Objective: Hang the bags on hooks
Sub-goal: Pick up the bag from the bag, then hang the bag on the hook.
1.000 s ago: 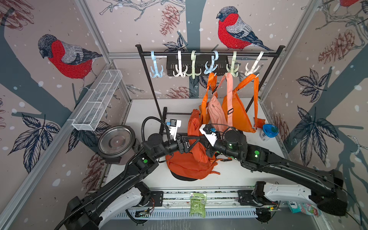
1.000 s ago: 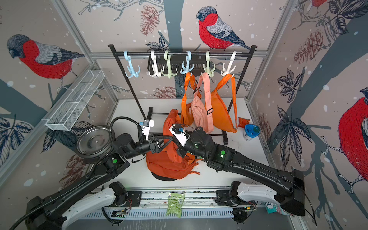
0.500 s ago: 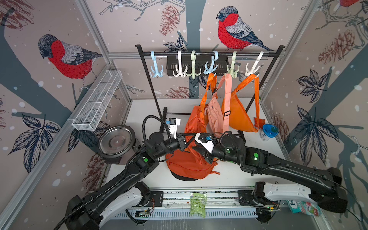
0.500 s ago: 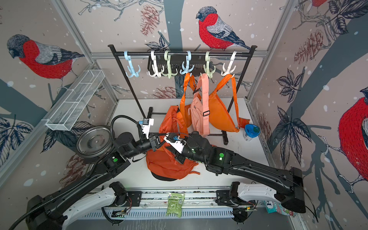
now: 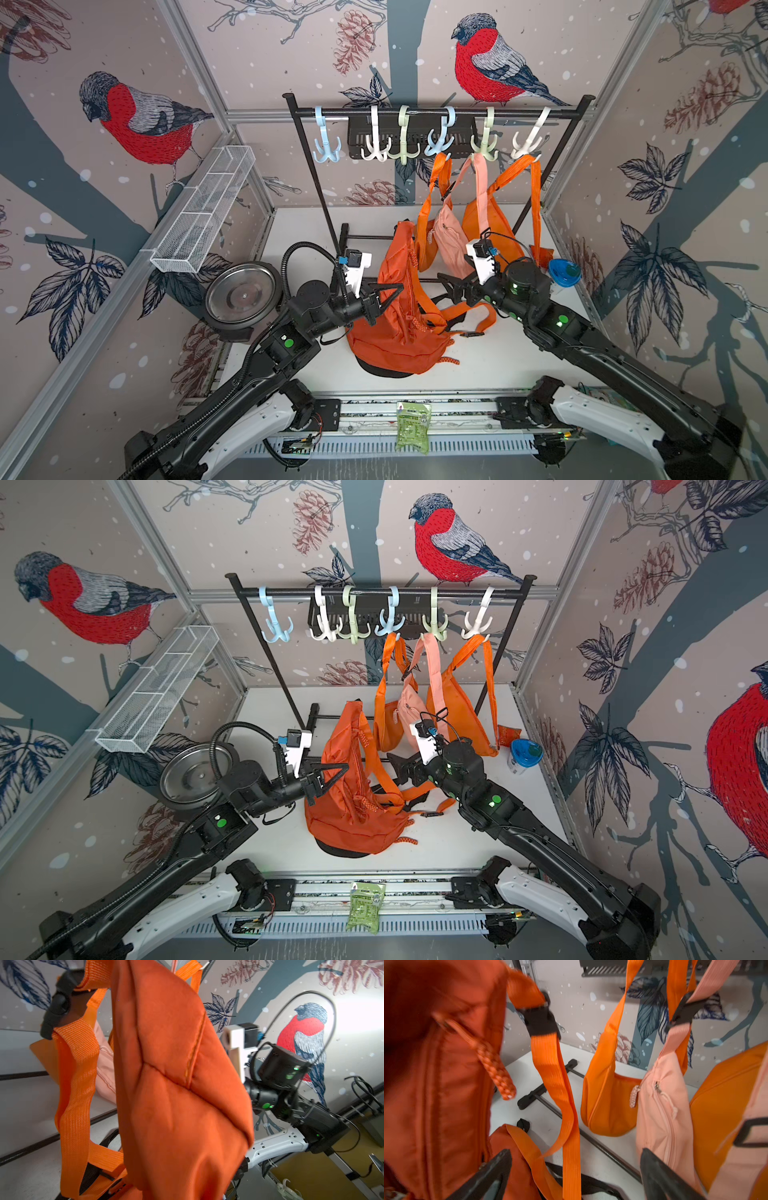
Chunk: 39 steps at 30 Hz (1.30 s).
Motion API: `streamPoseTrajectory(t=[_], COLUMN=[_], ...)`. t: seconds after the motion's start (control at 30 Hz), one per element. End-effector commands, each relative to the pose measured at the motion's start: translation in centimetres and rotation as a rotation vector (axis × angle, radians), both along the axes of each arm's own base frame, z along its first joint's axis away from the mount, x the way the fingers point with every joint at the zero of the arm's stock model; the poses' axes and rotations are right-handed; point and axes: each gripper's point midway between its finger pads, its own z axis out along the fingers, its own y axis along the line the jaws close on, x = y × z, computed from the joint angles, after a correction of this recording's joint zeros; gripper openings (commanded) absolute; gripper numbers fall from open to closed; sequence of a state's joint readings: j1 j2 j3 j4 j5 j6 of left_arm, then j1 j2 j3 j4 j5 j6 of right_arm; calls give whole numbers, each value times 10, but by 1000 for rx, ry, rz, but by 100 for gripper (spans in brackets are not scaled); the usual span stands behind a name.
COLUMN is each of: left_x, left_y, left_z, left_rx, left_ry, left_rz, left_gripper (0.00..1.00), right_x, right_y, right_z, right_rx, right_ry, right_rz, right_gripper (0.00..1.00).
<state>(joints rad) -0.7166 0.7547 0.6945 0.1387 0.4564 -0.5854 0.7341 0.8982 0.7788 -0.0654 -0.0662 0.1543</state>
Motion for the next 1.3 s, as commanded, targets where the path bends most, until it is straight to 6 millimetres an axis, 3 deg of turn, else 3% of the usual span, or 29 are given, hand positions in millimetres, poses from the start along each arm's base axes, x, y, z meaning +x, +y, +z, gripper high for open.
streamPoseTrajectory(t=[0.0, 0.2, 0.47, 0.63, 0.73, 0.8, 0.87, 0.93, 1.0, 1.27], left_x=[-27, -47, -59, -64, -65, -66, -66, -64, -55, -37], left_y=[-6, -8, -6, -2, -1, 0, 2, 6, 14, 49], left_z=[20, 33, 43, 48, 47, 47, 45, 43, 39, 39], left_rx=[0, 24, 13, -1, 0, -1, 1, 10, 26, -27], left_ry=[-109, -165, -187, -203, -200, -202, -203, -209, -201, -234], left_rz=[-154, -258, -309, -308, -305, -303, -294, -264, -177, 86], left_gripper=[0, 0, 0, 0, 0, 0, 0, 0, 0, 0], right_x=[-12, -24, 4, 3, 4, 4, 10, 14, 17, 30], right_y=[13, 13, 5, 22, 31, 35, 34, 30, 24, 2], right_z=[7, 13, -5, -18, -23, -24, -23, -22, -17, 33], right_rx=[73, 91, 75, 88, 78, 74, 75, 79, 93, 160], right_ry=[-5, -78, -66, -33, -10, -1, 7, 7, -2, -90], right_rz=[100, 156, 39, 133, 175, 197, 172, 148, 113, -7], right_gripper=[100, 100, 100, 100, 94, 75, 34, 13, 6, 4])
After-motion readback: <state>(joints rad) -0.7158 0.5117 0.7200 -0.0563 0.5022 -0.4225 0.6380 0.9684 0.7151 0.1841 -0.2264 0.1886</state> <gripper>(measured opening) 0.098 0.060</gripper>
